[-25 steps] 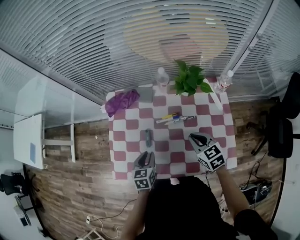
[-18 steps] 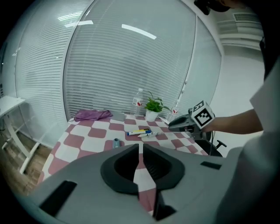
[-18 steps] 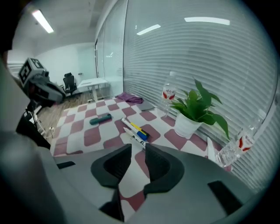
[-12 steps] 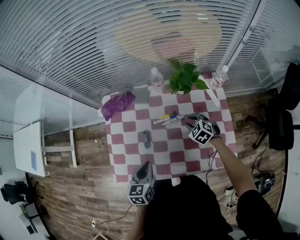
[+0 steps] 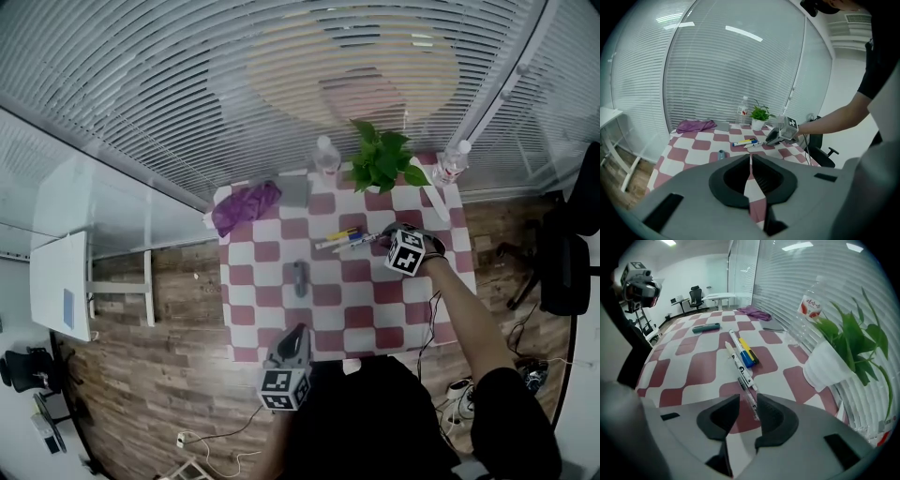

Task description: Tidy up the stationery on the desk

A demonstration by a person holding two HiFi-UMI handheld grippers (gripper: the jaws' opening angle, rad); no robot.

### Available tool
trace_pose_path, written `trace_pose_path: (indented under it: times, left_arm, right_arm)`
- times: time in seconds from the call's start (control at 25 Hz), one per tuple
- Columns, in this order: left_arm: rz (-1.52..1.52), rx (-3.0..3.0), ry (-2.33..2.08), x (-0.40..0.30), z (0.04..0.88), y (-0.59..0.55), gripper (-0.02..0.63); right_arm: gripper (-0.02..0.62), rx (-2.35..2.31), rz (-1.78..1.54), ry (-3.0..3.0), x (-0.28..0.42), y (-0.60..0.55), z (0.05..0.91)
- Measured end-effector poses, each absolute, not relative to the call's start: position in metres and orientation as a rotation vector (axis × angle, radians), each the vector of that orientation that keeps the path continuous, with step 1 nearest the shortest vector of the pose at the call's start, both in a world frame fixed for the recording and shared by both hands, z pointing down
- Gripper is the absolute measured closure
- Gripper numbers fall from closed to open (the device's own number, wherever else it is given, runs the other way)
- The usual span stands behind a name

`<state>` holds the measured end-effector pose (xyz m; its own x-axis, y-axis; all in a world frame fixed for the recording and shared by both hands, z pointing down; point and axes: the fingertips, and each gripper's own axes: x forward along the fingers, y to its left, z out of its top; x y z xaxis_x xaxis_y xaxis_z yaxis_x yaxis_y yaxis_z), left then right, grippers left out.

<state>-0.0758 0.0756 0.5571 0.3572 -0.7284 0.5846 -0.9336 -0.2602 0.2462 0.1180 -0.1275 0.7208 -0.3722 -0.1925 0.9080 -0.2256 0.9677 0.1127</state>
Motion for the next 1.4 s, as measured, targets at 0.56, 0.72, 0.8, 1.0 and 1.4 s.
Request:
trace_pose_path:
  times: [0.56,0.72,0.8,1.0,1.4]
  left_arm:
    - [0.485,2.084,-1.414,-0.072,0.557,0.068,0.563]
    - [0.476,2.068,-1.417,-0.075,0.560,0.069,0.563]
    - [0.469,2.061,-1.416,-0.075,0.561,0.069,0.563]
    - [0.443,2.054,-1.412,-0.080,0.562,0.067,0.563]
    - [0.435,2.076,-1.382,-0.095,0.561,0.056,0.563]
  right_arm:
    - [0.529,0.137,-0.076,-1.889,0.115,-0.119,0.725]
    - [0.535,0.179,-0.010,-1.891,0.112,-0.103,0.717]
    - [0.535,0.235,0.069,-1.937,0.105,-0.091,0.708]
    - [0.535,0.416,0.422,-2.109,0.067,-0.054,0.685]
    - [0.535,0.800,1.109,-2.223,-0.024,-0.025,0.663]
